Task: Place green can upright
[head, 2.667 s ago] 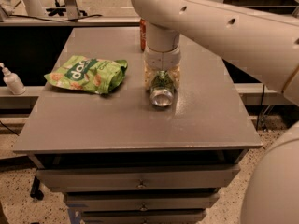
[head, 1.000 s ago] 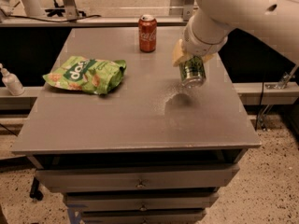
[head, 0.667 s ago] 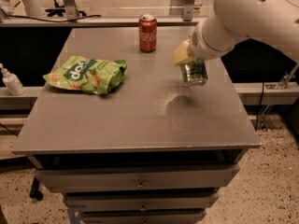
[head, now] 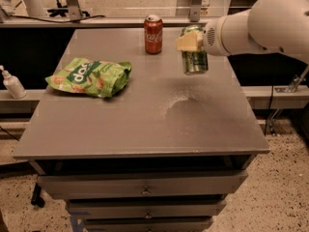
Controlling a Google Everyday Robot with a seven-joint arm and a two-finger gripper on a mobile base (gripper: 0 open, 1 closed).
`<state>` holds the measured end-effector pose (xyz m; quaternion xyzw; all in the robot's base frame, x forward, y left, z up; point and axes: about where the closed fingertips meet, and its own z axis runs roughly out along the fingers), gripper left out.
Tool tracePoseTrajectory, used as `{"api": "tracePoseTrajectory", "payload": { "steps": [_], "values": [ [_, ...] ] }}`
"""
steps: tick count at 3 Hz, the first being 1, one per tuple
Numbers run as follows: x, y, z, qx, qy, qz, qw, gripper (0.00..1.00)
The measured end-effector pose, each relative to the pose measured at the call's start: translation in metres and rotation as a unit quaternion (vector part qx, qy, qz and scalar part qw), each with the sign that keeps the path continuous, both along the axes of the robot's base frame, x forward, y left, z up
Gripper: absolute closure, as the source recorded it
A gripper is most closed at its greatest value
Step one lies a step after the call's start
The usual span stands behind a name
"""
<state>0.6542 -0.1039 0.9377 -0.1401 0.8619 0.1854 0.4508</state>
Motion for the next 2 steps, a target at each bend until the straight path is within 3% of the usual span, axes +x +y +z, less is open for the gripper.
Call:
{"api": "tracePoseTrajectory", "payload": {
  "steps": [1, 2],
  "values": [
    [0.0116, 0.0082, 0.0225, 0.052, -0.066, 0.025, 0.9961, 1.00],
    [0.0138, 0.0091, 0.0310, 0.095, -0.111, 0.054, 0.9878, 1.00]
  ]
}}
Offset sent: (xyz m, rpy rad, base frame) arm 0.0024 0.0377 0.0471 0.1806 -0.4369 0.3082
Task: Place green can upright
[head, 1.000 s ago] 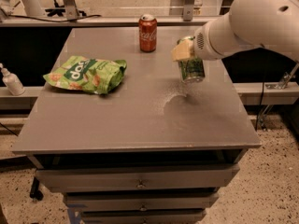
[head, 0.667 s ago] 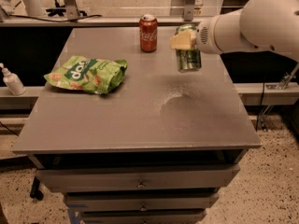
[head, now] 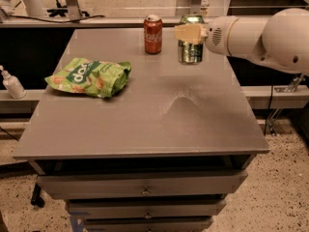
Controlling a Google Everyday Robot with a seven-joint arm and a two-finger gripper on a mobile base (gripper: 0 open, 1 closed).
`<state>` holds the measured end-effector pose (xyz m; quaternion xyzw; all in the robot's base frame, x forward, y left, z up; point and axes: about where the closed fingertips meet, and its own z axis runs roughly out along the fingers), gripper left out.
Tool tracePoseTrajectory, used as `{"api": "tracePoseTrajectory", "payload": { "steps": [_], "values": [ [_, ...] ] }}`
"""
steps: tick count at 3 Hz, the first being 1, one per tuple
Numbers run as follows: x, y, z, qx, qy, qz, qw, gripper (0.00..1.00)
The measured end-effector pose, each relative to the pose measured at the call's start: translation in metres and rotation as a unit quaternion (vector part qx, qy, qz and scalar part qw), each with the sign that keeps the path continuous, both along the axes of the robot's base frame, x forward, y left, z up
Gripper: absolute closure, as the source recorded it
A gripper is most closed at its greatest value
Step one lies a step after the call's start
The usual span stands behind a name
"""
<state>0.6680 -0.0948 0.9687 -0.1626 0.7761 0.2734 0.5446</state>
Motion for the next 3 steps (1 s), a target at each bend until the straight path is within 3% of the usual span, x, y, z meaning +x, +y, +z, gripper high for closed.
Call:
{"api": "tracePoseTrajectory", "payload": {
  "steps": [1, 2, 3],
  "values": [
    [-0.010, 0.038, 0.012, -0.015, -0.036, 0.043, 0.9983, 1.00],
    [-0.014, 0.036, 0.012, -0.008, -0.056, 0.046, 0.9973, 1.00],
    [-0.023, 0.018, 0.007, -0.011, -0.097, 0.045, 0.9942, 1.00]
  ]
}}
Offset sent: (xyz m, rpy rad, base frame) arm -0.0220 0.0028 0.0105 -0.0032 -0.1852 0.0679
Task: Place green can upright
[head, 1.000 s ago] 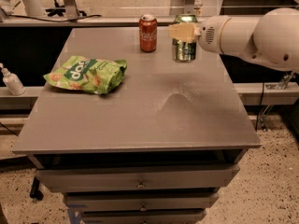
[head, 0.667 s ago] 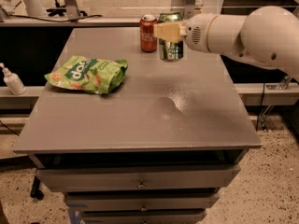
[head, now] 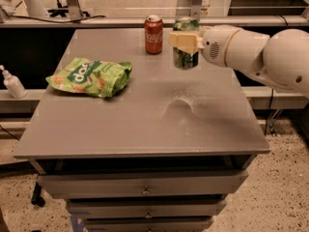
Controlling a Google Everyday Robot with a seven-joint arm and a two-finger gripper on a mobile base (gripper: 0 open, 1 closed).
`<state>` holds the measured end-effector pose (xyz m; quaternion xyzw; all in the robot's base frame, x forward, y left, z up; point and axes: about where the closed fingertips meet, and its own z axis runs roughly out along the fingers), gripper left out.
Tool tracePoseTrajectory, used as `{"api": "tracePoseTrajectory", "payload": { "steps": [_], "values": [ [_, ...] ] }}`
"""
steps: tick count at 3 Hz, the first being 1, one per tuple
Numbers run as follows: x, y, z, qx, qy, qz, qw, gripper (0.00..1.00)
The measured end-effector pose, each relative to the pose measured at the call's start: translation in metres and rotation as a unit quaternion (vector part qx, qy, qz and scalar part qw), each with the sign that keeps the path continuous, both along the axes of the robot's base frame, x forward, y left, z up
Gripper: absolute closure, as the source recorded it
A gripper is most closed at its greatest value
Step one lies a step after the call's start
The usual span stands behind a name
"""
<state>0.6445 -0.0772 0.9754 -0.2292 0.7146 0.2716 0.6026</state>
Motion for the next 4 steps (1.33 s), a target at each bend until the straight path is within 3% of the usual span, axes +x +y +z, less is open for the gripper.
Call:
{"api": "tracePoseTrajectory", "payload": {
  "steps": [1, 2, 3, 4],
  "values": [
    [-0.012, -0.013, -0.005, -0.018, -0.048, 0.013, 0.9986, 1.00],
    [-0.018, -0.024, -0.009, -0.042, -0.077, 0.028, 0.9957, 1.00],
    [-0.022, -0.031, -0.019, -0.038, -0.083, 0.036, 0.9952, 1.00],
    [-0.025, -0.037, -0.032, -0.012, -0.085, 0.034, 0.9958, 1.00]
  ]
}}
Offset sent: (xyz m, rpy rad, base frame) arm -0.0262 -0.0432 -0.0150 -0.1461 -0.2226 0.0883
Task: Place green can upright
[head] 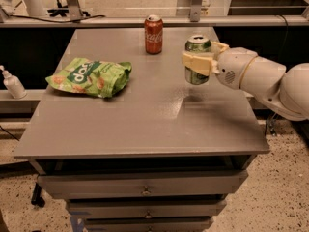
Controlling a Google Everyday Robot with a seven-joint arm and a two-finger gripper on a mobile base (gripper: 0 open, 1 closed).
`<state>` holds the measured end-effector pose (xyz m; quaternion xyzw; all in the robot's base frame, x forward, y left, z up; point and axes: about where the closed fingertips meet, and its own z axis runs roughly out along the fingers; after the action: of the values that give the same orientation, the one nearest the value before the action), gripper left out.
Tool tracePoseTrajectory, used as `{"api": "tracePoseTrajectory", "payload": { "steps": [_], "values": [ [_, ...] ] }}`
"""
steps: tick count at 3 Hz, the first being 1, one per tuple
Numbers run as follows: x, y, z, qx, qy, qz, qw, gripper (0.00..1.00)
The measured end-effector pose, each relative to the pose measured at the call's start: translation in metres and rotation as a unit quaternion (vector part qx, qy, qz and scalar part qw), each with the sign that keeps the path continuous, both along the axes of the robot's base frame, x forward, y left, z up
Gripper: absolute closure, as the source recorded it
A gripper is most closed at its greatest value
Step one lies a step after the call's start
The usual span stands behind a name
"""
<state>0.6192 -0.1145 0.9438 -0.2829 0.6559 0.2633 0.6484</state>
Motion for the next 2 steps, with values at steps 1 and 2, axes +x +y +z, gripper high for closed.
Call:
{"api": "tracePoseTrajectory", "payload": {
  "steps": [1, 2],
  "values": [
    [-0.002, -0.004, -0.011, 0.027, -0.003, 0.001, 0.9996, 1.00],
    [-0.013, -0.003, -0.041, 0.038, 0.003, 0.005, 0.9993, 1.00]
  ]
}}
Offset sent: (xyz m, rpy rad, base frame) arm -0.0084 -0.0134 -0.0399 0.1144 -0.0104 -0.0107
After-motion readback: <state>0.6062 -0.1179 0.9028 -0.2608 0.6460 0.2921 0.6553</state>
